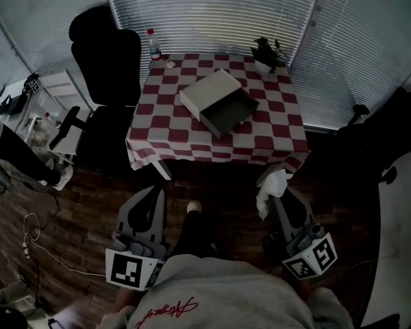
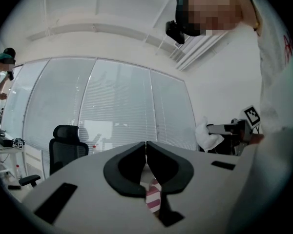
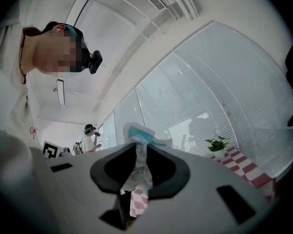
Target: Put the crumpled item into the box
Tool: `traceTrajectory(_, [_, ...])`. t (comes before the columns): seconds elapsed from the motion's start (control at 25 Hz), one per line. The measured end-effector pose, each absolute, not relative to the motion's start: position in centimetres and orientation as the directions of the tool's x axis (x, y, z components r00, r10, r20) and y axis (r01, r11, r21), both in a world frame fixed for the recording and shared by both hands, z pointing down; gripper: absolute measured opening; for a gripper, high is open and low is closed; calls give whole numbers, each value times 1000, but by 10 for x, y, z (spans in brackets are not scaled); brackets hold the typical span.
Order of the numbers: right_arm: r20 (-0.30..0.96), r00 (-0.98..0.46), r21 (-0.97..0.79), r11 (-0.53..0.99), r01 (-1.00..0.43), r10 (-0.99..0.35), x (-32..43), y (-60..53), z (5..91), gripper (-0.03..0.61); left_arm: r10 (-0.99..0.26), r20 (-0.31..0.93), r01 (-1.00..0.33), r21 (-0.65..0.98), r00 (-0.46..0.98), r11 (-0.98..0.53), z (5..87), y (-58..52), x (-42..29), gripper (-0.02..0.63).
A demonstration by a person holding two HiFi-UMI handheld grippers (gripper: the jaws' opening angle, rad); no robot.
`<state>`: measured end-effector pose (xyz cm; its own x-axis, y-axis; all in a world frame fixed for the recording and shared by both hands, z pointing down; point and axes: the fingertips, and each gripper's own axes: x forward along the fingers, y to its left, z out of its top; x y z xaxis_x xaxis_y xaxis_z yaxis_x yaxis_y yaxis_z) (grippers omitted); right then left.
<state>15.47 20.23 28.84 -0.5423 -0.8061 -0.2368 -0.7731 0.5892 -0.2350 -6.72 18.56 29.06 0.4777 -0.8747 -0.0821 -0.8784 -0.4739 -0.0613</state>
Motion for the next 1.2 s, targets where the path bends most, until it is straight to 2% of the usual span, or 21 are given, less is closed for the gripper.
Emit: traceTrajectory(1.2, [-251, -506, -206, 556, -805, -825, 150, 94, 278, 78, -845, -106, -852, -55, 524, -521, 286, 56, -65, 20])
